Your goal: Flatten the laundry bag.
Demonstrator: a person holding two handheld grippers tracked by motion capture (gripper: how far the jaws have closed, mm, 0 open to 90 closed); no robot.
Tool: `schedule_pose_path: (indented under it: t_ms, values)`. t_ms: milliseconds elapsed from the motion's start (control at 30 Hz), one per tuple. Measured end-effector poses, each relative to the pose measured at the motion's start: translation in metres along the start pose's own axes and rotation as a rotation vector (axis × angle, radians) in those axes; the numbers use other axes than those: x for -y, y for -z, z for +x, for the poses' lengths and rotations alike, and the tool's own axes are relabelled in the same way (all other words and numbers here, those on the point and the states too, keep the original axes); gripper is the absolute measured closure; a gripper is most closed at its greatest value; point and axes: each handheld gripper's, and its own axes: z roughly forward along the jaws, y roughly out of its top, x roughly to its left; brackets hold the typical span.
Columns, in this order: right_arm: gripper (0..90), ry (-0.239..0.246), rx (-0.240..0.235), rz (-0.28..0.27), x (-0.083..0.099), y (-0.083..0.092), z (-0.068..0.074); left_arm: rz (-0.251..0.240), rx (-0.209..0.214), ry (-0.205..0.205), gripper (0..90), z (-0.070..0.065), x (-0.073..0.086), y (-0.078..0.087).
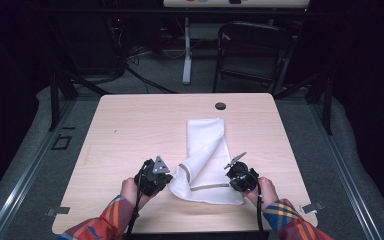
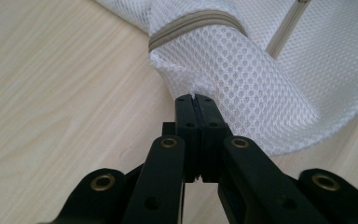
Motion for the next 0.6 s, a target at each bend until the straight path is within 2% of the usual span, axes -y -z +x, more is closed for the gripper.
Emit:
schedule_pose_path:
  t_ms: [33,67,100,200,367,567,600]
  values:
    - [90.0,0.003,0.003,0.004,0.000,0.000,-0.001,0.007,0.002,-0.003,89.5,-0.001,0.001,0.000]
    - [90.0,-0.034,-0.003,-0.036,0.002,-0.002,0.001,0.014,0.006,-0.004,89.5,-0.001,0.002,0.000]
    - [90.0,-0.019,-0.004,-0.016,0.001,-0.001,0.000,0.021,0.011,-0.002,89.4,-0.001,0.003,0.000]
    - [90.0,-0.010,-0.001,-0.003,0.001,0.000,-0.001,0.053,0.025,-0.003,89.4,0.000,0.006,-0.001]
    - [90.0,-0.012,-0.001,0.000,0.001,0.001,-0.001,0.105,0.056,0.006,89.3,0.002,0.014,-0.002]
    - [90.0,-0.011,0.006,0.014,0.002,0.002,-0.002,0.135,0.072,0.014,88.9,0.003,0.017,-0.006]
    - [90.0,-0.033,0.000,-0.003,0.003,0.001,-0.001,0.137,0.074,0.015,88.7,0.003,0.017,-0.007]
